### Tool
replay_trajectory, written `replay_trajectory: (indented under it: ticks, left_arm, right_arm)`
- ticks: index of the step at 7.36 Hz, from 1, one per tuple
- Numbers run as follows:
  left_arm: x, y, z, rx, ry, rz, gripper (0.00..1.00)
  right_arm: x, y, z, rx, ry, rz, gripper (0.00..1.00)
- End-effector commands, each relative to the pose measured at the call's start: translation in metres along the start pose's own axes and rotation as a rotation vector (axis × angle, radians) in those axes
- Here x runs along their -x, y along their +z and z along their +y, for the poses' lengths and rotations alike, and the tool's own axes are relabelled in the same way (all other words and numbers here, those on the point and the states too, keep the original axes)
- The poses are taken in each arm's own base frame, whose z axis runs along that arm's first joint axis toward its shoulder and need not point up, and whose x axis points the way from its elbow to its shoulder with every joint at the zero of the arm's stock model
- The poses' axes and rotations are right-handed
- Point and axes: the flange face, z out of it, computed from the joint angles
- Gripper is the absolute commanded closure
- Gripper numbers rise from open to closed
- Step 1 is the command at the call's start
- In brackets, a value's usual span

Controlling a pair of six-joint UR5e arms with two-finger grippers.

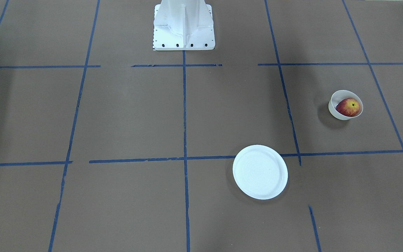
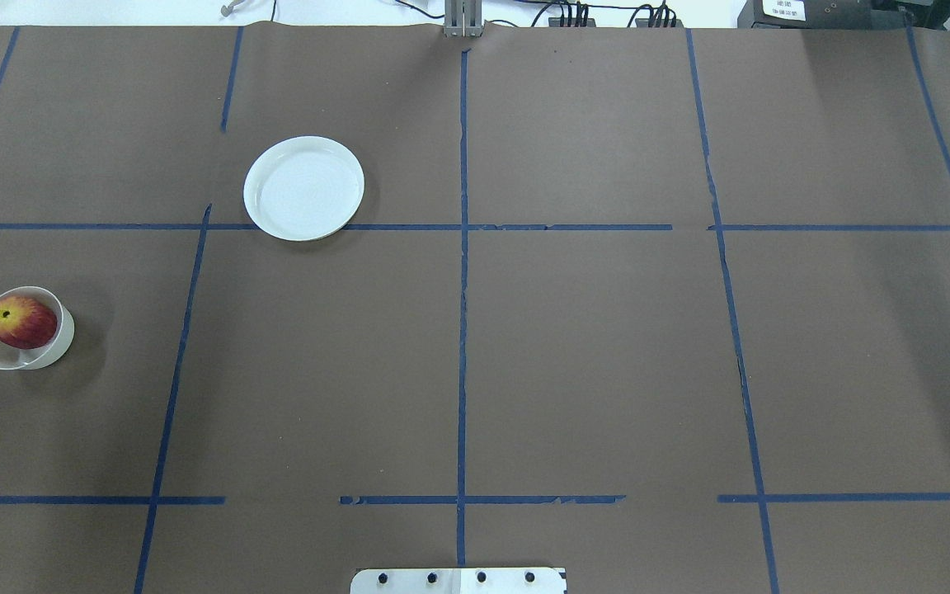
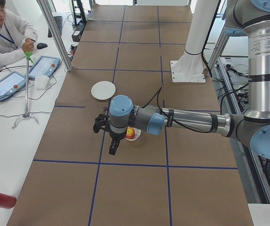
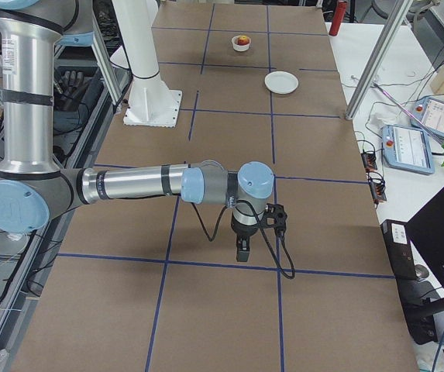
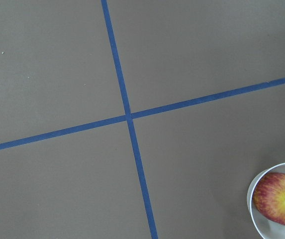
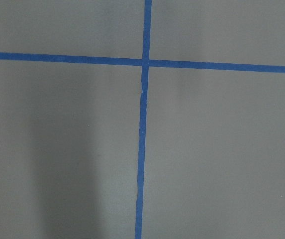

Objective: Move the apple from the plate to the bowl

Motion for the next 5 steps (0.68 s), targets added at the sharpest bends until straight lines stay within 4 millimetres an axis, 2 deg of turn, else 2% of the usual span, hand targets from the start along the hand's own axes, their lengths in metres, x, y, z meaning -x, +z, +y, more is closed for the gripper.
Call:
replay_trajectory:
  ticks: [1, 5]
  left_arm:
    - [0.007, 0.006, -0.001, 0.010, -0.010, 0.003, 0.00]
    - [0.024, 0.025, -0.004, 0.036, -0.032, -0.001, 0.00]
  right_arm:
    - [0.000, 0.000, 0.000, 0.000, 0.000, 0.000, 0.00]
    - [0.000, 0.000, 0.000, 0.001, 0.001, 0.000, 0.00]
